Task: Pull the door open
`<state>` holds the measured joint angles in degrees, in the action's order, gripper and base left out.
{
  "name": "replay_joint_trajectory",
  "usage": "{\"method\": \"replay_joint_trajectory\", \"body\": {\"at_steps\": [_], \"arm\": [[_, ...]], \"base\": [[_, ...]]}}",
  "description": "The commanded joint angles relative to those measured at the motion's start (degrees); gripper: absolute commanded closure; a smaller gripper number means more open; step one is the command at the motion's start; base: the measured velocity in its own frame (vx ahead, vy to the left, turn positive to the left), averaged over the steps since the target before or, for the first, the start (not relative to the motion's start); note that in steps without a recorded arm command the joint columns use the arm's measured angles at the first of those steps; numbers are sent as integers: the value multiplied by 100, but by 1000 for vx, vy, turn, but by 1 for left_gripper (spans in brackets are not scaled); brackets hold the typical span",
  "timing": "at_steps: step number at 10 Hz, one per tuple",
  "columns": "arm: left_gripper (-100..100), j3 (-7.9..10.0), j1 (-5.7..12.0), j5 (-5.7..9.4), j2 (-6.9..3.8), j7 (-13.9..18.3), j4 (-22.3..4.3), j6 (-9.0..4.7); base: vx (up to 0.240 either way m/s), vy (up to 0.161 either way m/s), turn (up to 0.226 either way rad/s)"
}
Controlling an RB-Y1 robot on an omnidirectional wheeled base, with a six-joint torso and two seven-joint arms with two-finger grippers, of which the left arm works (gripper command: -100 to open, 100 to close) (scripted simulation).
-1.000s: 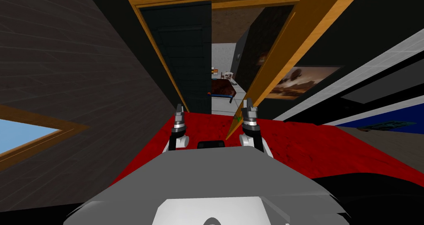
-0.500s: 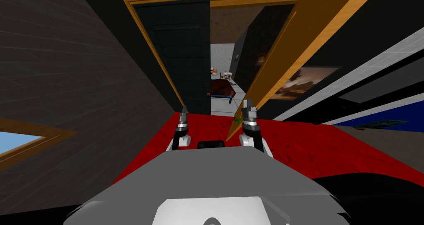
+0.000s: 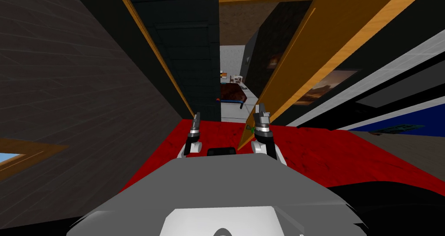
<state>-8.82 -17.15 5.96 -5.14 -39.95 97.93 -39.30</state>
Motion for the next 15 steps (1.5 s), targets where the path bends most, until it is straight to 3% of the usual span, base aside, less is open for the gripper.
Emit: {"method": "replay_joint_trajectory", "body": {"at_steps": [1, 15], "arm": [[-100, -37, 103, 0, -1, -249, -245, -20], [-100, -329, 950, 26, 58, -2225, -2346, -214]], "base": [[99, 8, -30], [93, 4, -19]]}}
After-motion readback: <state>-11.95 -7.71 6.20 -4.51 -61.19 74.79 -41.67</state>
